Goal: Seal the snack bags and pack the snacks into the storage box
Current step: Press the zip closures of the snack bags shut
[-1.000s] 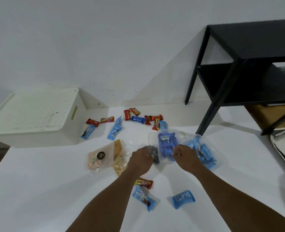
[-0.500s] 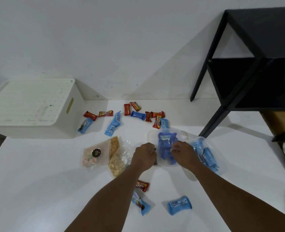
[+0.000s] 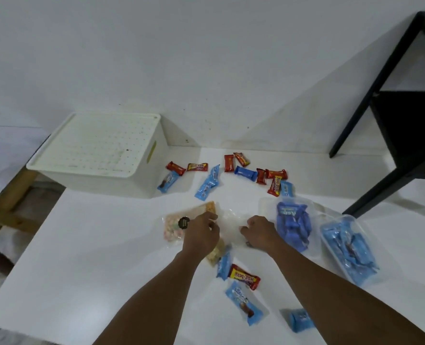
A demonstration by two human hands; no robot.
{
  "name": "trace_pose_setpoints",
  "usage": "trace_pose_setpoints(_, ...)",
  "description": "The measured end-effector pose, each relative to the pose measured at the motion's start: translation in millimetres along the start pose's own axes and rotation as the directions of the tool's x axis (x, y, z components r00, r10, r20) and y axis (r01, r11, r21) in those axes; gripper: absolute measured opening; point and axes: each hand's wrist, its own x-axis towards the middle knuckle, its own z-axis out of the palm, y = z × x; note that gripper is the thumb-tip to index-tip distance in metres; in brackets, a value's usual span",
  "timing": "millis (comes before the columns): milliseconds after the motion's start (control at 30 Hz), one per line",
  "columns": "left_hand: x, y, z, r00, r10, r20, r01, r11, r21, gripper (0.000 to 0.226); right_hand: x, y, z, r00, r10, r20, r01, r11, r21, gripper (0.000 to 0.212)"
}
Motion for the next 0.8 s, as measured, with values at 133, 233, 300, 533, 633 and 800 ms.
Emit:
trace_pose_setpoints(133,22.5,-2.3,-12.6,0.995,0.079,0.063,-0.081,0.996,0.034,0.033,10.4,-4.6,11.1,0.997,0.006,-0.074,-0.005,1.0,0.012,0.011)
trace_pose_setpoints(233,39.7,0.7,-27.6,0.974,0.112,0.196,-0.116,0.993,0.007,0.048,-4.3,-33.9,-1.5,0.992,-0.121,-0.029,0.122,0.992,0.041,0.014)
trace_pose_setpoints(300,54.6,8.1,-42.6,0.937,0.146,0.318,-0.153,0.988,-0.004,0.054,-10.7,-57.4,-18.4,0.978,-0.202,0.056,0.201,0.979,0.017,0.016)
trace_pose_setpoints(533,92.7,57.0,-117.9,0.899,0.313,0.307,-0.231,0.933,-0.277,0.004,-25.7,-120.2,-108.2,0.944,-0.328,-0.044,0.327,0.944,-0.033,0.012)
trace_pose_setpoints(633,94.1,84.0,-139.7,0.911,0.35,0.219,-0.269,0.906,-0.327,0.008,-32.7,-134.2,-140.6,0.905,-0.397,-0.15,0.392,0.918,-0.066,0.017)
trace_pose_setpoints(800,88.6,109.4,-150.3,0.904,0.392,0.171,-0.275,0.839,-0.47,0.014,-43.4,-140.1,-157.4,0.838,-0.468,-0.28,0.45,0.883,-0.13,0.016)
